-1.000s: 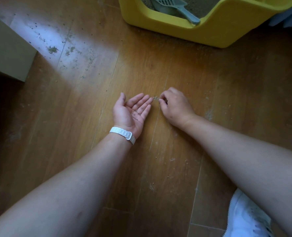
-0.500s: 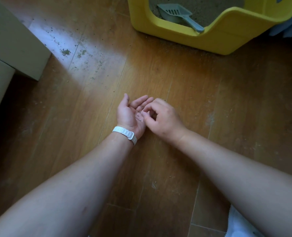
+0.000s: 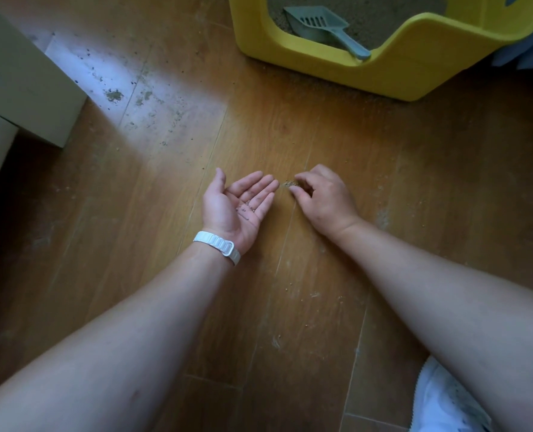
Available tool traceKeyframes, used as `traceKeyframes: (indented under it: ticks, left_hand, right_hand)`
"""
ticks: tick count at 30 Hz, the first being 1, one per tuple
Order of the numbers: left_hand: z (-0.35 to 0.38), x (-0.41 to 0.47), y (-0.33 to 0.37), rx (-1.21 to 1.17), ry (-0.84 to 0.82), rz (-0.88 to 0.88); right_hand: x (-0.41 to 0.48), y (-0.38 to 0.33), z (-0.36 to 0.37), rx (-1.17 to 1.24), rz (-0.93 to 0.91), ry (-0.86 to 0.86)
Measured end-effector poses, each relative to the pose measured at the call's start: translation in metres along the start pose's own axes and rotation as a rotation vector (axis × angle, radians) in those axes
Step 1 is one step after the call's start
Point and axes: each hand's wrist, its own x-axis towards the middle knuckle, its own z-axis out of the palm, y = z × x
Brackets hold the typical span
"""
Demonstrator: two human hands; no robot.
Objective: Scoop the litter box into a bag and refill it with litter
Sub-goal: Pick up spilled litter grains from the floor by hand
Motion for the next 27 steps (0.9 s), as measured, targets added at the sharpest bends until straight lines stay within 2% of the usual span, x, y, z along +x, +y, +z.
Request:
traceKeyframes:
  ticks: [9, 22, 27]
  left_hand:
    - [0.006, 0.009, -0.007, -0.005, -0.028, -0.034]
    - [0.012, 0.020, -0.009, -0.041, -0.023, -0.019]
    - [0.010, 0.024, -0.009, -0.049, 0.034, 0.042]
  right_hand:
    - [0.004, 0.004, 0.011, 0.051, 0.007, 0.104]
    - [0.006, 0.003, 0.012, -0.090, -0.116, 0.059]
    - [-0.008, -0.020, 0.009, 0.083, -0.090, 0.129]
